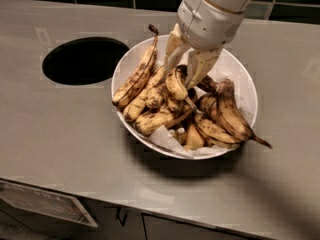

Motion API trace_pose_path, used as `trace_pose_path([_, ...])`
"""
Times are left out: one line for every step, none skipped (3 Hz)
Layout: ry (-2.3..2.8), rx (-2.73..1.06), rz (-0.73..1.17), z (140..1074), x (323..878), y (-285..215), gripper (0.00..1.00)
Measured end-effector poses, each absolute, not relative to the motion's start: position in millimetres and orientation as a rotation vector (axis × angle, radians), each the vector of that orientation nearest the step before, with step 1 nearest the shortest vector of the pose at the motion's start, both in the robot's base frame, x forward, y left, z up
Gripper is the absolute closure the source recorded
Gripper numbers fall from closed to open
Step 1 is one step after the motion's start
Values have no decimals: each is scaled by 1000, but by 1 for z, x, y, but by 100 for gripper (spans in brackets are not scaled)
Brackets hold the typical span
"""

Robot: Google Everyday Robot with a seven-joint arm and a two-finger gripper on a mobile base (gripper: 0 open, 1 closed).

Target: Pick banana from white bowl

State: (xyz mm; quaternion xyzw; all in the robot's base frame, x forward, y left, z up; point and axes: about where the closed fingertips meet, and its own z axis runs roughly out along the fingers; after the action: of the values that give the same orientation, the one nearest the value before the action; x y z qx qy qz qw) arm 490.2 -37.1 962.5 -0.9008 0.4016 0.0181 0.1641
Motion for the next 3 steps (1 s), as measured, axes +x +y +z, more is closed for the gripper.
trace_pose_path([1164, -2497, 6, 976, 489, -38, 100])
trace_pose_path([1149, -2385, -65, 1015, 481, -35, 100])
trace_pose_path([1087, -2311, -157, 1056, 468, -22, 100])
